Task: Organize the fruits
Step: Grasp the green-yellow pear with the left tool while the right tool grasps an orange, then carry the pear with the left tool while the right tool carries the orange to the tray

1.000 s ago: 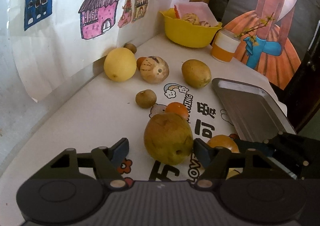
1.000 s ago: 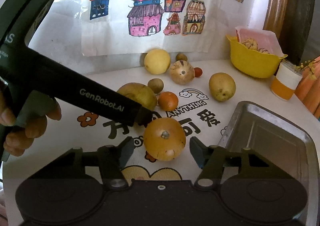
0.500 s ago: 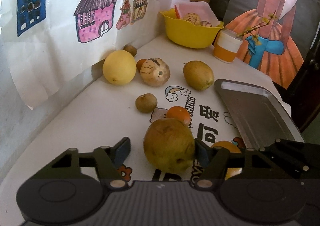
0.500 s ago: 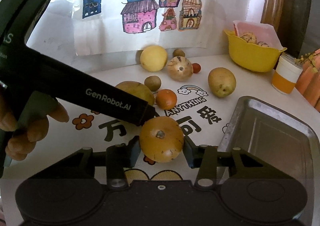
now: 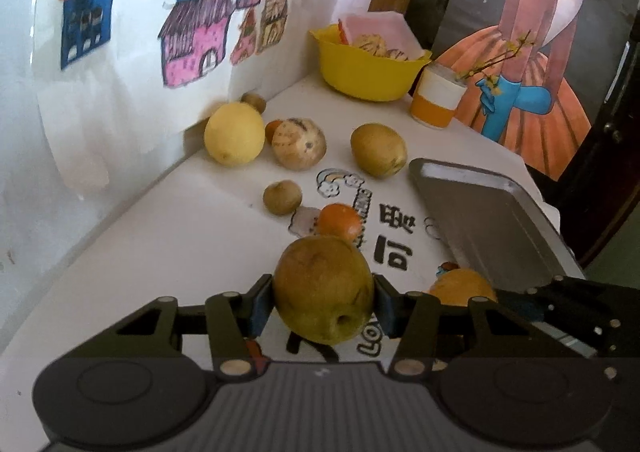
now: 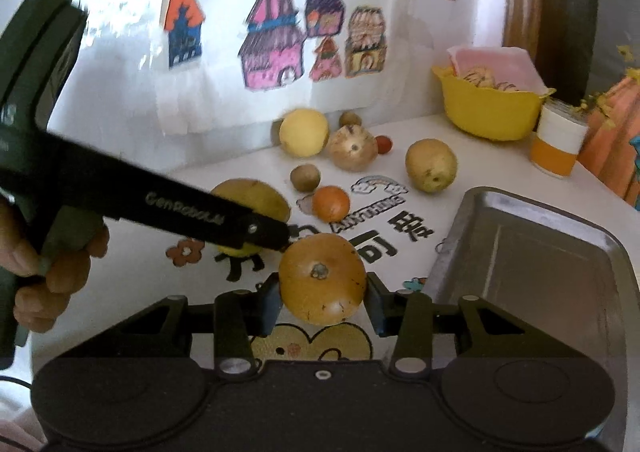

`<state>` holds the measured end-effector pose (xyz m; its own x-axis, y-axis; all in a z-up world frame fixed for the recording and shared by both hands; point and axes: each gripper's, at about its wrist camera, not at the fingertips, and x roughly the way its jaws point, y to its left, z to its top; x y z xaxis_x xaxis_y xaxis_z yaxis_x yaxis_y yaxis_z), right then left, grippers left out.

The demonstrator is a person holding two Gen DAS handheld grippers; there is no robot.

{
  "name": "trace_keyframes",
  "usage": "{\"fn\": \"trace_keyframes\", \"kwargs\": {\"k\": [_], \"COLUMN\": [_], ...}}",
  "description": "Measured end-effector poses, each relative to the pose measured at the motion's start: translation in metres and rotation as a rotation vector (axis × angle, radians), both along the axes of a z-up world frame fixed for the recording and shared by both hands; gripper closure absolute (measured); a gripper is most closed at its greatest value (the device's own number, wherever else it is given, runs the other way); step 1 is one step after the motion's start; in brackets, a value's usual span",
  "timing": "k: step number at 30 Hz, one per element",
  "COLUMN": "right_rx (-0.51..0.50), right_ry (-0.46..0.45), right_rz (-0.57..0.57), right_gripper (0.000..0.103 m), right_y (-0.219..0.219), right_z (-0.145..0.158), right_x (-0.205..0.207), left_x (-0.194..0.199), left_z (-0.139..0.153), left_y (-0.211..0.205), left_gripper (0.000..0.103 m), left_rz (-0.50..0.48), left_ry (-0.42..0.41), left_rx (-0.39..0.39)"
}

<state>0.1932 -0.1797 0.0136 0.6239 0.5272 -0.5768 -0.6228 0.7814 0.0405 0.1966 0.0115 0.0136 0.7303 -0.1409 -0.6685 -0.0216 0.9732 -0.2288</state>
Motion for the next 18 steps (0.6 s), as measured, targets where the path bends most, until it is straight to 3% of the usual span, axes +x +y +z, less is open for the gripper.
{"fn": "trace_keyframes", "kwargs": {"k": [5, 10, 18], "right_rx": [0.062, 0.038, 0.047], "right_ry": [-0.001, -0.049, -0.021], "right_rz": [-0.064, -0.147, -0.254], "right_gripper": [0.058, 0.058, 0.058], "right_y": [-0.035, -0.071, -0.119], "right_z": [0.023, 0.04, 0.043], "right_x": [0.007, 0.025, 0.083], "left_x": [0.014, 0.046, 0.104], "left_z": [0.027, 0.049, 0.048], "left_y": [-0.018, -0.049, -0.09], "left_gripper": [0.047, 0.047, 0.047], "left_rz": [-0.062, -0.127, -0.167], "left_ry": [-0.033, -0.098, -0.128], "left_rx": [-0.028, -0.062, -0.082]}}
